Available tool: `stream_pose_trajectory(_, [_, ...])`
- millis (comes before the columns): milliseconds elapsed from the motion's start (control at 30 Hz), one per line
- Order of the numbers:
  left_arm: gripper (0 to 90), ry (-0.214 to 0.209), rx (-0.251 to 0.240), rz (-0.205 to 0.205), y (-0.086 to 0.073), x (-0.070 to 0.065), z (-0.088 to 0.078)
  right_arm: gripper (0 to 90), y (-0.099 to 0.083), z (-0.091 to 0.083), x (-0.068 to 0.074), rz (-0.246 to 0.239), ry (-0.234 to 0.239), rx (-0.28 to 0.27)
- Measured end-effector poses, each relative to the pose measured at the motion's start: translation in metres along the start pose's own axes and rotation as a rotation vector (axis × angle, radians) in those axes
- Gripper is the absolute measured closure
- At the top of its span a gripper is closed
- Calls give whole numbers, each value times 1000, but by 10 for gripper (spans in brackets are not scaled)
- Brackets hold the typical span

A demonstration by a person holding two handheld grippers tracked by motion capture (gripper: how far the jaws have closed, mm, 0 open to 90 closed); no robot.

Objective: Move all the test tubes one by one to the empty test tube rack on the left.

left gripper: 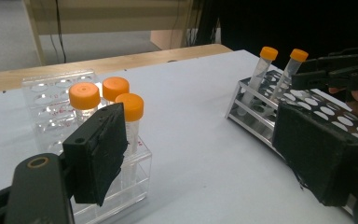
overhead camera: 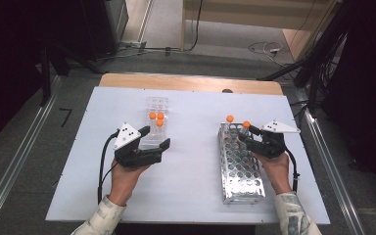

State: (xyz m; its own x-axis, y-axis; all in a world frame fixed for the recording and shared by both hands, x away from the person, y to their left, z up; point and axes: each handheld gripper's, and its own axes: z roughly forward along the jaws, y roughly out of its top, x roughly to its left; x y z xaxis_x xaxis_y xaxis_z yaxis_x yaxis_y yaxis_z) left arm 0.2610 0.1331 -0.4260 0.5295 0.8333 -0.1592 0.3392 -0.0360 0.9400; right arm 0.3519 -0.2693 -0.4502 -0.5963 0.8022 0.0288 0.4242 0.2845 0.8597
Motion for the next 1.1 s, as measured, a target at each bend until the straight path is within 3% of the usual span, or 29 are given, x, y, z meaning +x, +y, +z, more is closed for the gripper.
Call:
stream_pose_trajectory(667, [178,-4,4,-1,-1,0,1,711,0,10,-1,-18,5,-2])
stream_pose_trajectory(867, [178,-8,8,-5,-1,0,1,715,0,10,-1,-16,4,-2])
stream_pose_trajectory(1100, [176,-6,10,0,-1,-1,1,719,6,4,-1,-1,2,-39])
